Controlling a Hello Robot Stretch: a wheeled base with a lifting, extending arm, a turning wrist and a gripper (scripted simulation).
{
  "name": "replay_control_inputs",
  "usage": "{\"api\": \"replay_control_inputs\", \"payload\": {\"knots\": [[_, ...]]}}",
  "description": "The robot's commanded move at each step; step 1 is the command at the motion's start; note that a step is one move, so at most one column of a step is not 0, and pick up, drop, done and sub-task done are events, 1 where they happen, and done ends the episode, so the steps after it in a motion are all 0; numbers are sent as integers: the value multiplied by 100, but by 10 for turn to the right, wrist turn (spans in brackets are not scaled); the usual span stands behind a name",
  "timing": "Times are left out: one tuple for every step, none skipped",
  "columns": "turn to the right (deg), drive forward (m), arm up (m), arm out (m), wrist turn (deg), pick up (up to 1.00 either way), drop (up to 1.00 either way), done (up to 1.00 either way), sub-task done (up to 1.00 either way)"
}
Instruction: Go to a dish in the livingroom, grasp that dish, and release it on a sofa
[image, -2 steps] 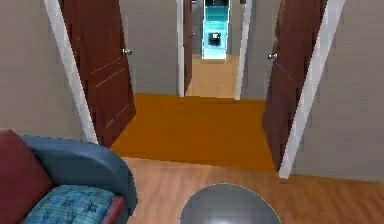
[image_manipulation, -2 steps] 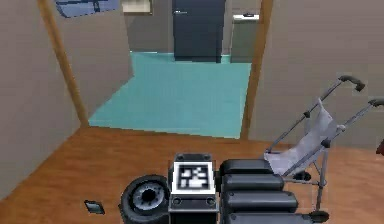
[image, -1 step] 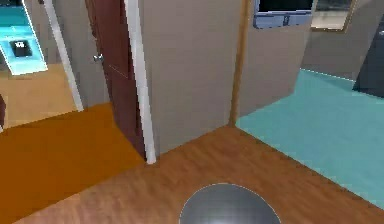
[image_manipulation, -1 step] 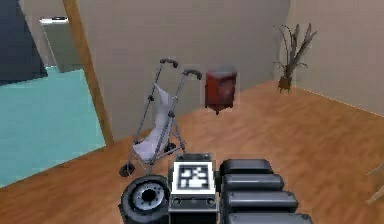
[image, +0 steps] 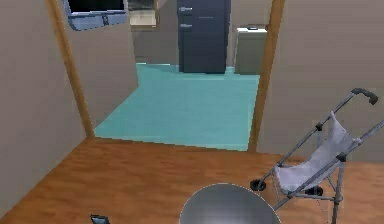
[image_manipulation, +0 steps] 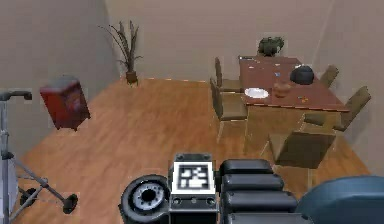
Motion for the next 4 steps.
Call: {"api": "replay_control_inputs", "payload": {"knots": [[210, 0, 0, 0, 0, 0, 0, 0, 0], [-450, 0, 0, 0, 0, 0, 0, 0, 0], [-450, 0, 0, 0, 0, 0, 0, 0, 0], [-270, 0, 0, 0, 0, 0, 0, 0, 0]]}}
